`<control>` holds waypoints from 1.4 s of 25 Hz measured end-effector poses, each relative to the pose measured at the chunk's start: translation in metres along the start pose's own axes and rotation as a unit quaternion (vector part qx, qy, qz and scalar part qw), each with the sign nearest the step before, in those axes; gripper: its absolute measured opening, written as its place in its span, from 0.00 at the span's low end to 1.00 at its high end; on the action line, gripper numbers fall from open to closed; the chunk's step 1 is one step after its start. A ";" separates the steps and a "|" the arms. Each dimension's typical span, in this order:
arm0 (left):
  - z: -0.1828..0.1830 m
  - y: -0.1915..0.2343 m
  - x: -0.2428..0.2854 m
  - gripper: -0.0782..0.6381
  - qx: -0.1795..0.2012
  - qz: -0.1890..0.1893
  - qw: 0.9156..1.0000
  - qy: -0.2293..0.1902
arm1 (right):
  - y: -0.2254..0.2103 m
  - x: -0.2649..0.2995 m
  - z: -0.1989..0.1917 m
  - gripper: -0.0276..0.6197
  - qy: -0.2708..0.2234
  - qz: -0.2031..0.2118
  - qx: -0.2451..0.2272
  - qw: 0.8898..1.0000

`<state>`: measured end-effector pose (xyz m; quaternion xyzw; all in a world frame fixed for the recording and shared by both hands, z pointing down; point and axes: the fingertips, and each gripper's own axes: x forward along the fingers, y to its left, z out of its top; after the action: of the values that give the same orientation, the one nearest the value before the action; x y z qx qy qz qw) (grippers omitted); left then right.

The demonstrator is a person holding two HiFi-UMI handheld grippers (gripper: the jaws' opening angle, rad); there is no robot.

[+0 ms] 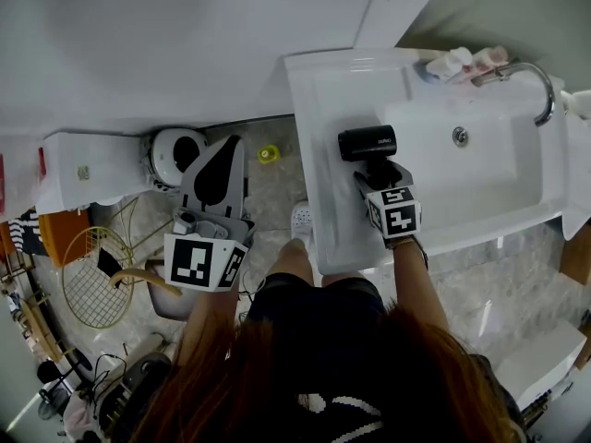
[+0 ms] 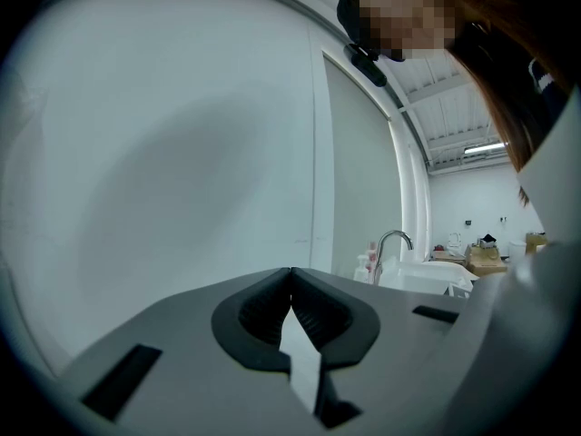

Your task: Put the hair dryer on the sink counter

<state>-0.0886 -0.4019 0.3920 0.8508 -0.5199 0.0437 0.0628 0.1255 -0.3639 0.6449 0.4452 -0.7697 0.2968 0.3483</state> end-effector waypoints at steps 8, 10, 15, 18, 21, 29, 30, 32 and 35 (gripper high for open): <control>0.002 -0.006 -0.004 0.13 0.001 0.000 1.000 -0.004 | -0.002 0.000 -0.002 0.58 0.008 0.014 0.015 1.000; 0.004 -0.007 -0.005 0.13 0.001 0.000 1.000 -0.007 | -0.001 -0.004 -0.001 0.61 0.010 0.031 0.033 0.999; 0.015 -0.011 -0.005 0.13 0.005 -0.004 1.000 -0.020 | -0.004 -0.040 0.021 0.64 -0.019 0.077 0.103 0.992; 0.026 -0.015 -0.005 0.13 0.009 -0.009 0.999 -0.030 | -0.020 -0.080 0.057 0.54 -0.091 0.042 0.091 0.991; 0.038 -0.021 -0.006 0.13 0.014 -0.014 0.999 -0.041 | -0.032 -0.131 0.103 0.22 -0.189 -0.008 0.059 0.980; 0.076 -0.035 -0.012 0.13 0.023 -0.026 0.997 -0.070 | -0.007 -0.251 0.187 0.07 -0.356 -0.039 0.013 0.934; 0.082 -0.038 -0.013 0.13 0.024 -0.028 0.996 -0.075 | -0.003 -0.264 0.193 0.07 -0.372 -0.041 0.009 0.927; 0.094 -0.042 -0.015 0.13 0.029 -0.030 0.995 -0.086 | 0.005 -0.288 0.204 0.07 -0.401 -0.045 -0.003 0.915; 0.112 -0.048 -0.019 0.13 0.040 -0.032 0.994 -0.102 | 0.016 -0.319 0.215 0.06 -0.440 -0.048 -0.018 0.897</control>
<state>-0.0533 -0.3803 0.2758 0.8690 -0.4936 -0.0245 -0.0226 0.1680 -0.3695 0.2621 0.5603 -0.8273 0.0403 -0.0041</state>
